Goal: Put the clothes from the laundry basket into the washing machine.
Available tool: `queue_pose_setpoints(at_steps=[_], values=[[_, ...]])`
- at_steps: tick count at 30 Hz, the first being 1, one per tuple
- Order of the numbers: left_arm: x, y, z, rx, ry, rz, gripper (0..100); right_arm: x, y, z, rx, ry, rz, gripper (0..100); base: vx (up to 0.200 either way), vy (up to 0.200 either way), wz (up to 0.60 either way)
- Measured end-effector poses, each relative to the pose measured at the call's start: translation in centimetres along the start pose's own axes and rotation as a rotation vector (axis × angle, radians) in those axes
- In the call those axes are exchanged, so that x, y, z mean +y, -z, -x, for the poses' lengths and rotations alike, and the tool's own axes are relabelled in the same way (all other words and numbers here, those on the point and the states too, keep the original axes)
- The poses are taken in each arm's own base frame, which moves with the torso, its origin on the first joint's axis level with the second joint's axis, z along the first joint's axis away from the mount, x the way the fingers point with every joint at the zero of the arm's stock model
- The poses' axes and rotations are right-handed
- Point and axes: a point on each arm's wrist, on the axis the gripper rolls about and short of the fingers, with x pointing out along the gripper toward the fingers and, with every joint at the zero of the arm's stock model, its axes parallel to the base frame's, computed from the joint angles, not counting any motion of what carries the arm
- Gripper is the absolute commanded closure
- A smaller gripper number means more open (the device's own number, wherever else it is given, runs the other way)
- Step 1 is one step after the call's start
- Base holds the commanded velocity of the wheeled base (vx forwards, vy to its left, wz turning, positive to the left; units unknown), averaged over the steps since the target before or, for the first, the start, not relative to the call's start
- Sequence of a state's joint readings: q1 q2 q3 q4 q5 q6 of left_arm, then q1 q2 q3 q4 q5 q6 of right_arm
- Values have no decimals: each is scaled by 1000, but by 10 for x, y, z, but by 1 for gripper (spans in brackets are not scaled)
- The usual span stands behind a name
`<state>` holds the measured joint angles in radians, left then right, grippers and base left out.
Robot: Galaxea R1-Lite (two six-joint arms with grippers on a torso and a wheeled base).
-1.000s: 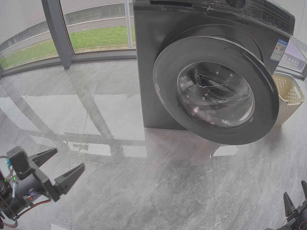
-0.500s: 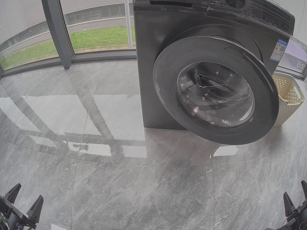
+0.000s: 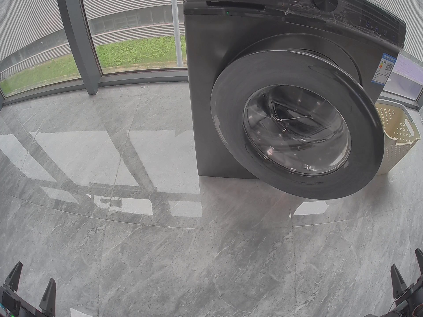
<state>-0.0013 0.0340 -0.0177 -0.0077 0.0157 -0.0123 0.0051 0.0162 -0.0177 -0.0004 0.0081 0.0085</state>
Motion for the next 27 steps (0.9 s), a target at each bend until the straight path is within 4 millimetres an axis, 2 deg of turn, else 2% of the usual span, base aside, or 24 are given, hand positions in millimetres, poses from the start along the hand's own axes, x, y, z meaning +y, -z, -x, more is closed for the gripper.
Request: queue_pose_setpoints(at_steps=[16,23,27], values=[[0,1,2,-15,7,-5,0,0,-3,0,-23,-1,-13,0,0,-188,0],[0,1,2,-15,9,-6,0,1,-44,9,-129,-50,-27,0,0,-200,0],[0,1,2,-16,10,-7,0,3,-60,-3,-78,-122,-30,0,0,-200,0]])
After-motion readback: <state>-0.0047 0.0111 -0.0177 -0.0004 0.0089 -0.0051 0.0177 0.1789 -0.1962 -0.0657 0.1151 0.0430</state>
